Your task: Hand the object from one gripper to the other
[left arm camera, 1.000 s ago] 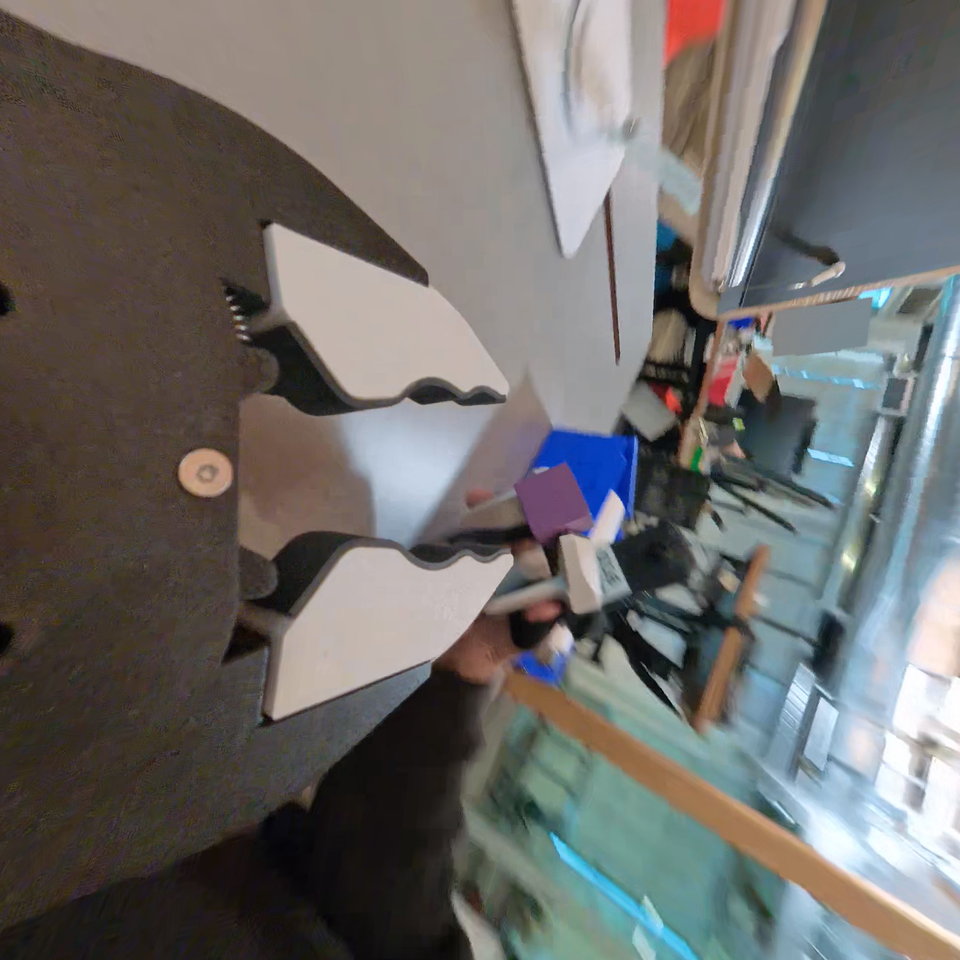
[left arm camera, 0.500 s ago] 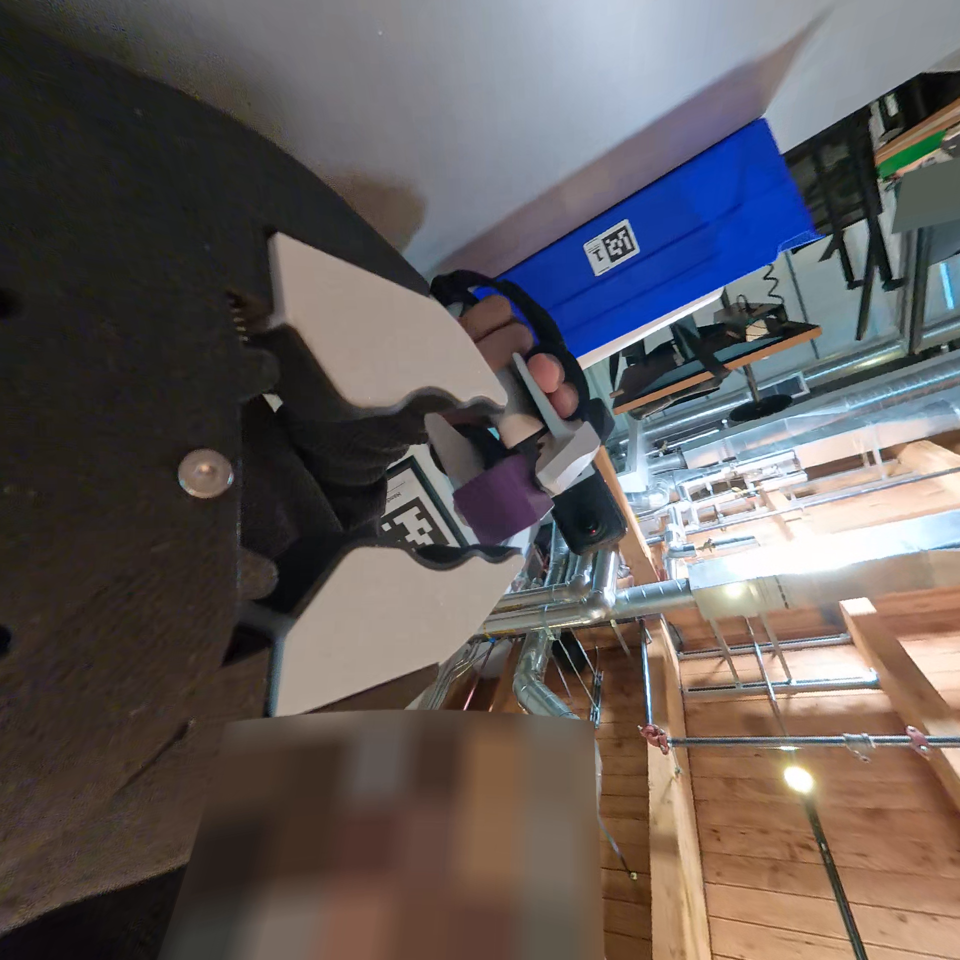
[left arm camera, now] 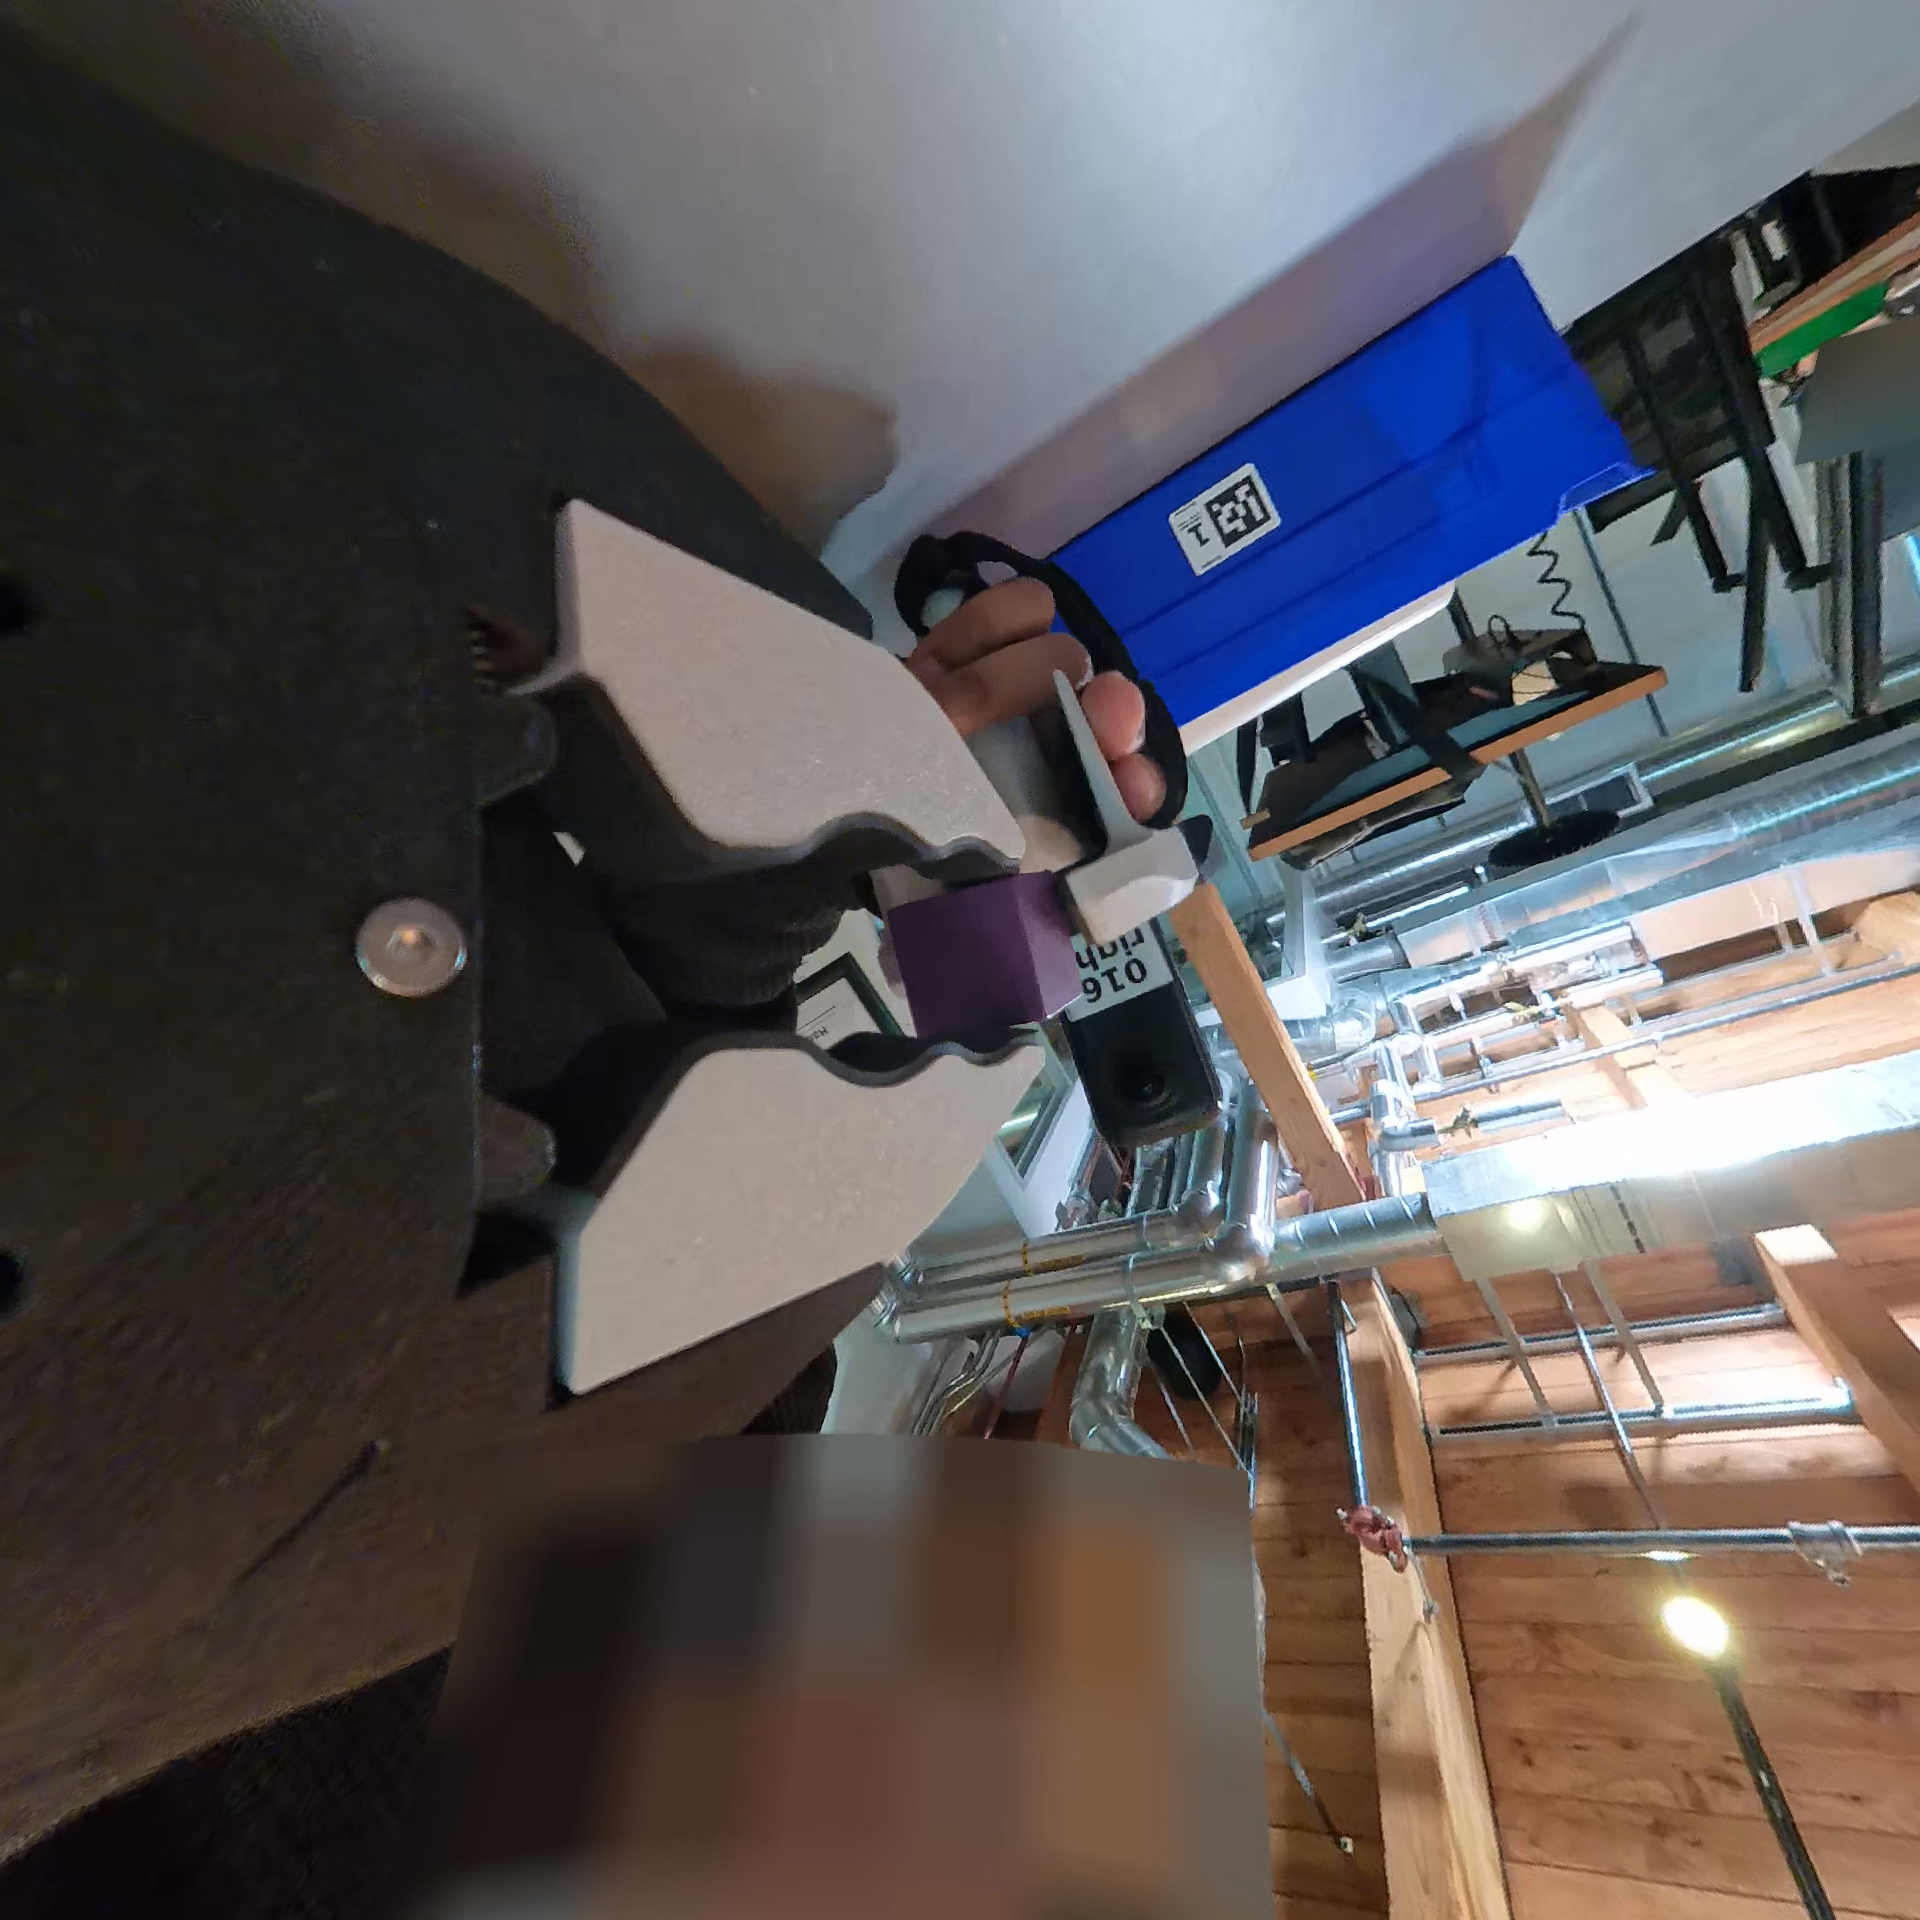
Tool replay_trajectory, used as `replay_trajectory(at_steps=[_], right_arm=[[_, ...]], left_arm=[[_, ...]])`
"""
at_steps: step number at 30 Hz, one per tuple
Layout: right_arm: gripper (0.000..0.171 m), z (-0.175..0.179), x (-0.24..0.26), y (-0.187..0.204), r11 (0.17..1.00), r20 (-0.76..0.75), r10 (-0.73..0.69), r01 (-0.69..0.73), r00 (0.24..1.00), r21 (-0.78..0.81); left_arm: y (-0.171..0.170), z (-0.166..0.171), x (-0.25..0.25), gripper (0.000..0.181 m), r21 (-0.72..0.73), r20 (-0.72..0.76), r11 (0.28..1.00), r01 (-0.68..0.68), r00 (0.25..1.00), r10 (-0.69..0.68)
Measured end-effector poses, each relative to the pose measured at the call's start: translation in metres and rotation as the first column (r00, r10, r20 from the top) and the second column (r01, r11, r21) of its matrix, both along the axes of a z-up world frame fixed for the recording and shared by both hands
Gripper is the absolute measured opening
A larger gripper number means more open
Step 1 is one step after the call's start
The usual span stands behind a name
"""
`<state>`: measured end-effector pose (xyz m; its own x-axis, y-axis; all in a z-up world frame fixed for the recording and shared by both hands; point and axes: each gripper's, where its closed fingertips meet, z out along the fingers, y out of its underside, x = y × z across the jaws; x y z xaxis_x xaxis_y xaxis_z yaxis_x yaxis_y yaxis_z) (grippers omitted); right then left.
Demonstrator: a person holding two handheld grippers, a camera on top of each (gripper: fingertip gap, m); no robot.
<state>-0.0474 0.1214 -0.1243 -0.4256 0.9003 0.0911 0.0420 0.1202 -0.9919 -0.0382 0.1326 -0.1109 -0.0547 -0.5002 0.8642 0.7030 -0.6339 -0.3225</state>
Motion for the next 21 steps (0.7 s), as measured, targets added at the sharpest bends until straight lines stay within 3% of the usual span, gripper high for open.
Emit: replay_trajectory(at_steps=[5,8,10,12,16,21], right_arm=[[0.059,0.001,-0.005,0.013,0.995,0.012,-0.068,0.068,0.998,-0.071],[0.067,0.004,-0.006,0.015,0.964,0.059,-0.026,0.04,0.998,-0.264],[0.067,0.009,-0.004,0.016,0.908,0.088,0.026,0.014,0.996,-0.419],[0.064,0.017,-0.001,0.021,0.852,0.073,0.055,-0.009,0.996,-0.524],[0.054,0.023,0.003,0.027,0.84,0.053,0.041,-0.006,0.998,-0.542],[0.053,0.013,0.0,0.021,0.73,0.141,0.163,-0.023,0.976,-0.683]], left_arm=[[0.003,0.007,-0.014,0.029,0.054,-0.033,0.991,-0.12,0.992,0.122],[0.004,0.012,-0.025,0.028,0.161,-0.175,0.954,-0.252,0.944,0.278],[0.002,0.019,-0.029,0.027,0.288,-0.292,0.907,-0.308,0.874,0.389],[-0.001,0.024,-0.025,0.028,0.408,-0.409,0.862,-0.302,0.784,0.468],[-0.003,0.024,-0.015,0.028,0.549,-0.546,0.801,-0.238,0.624,0.56],[-0.005,0.016,-0.003,0.028,0.573,-0.619,0.808,-0.141,0.572,0.539]])
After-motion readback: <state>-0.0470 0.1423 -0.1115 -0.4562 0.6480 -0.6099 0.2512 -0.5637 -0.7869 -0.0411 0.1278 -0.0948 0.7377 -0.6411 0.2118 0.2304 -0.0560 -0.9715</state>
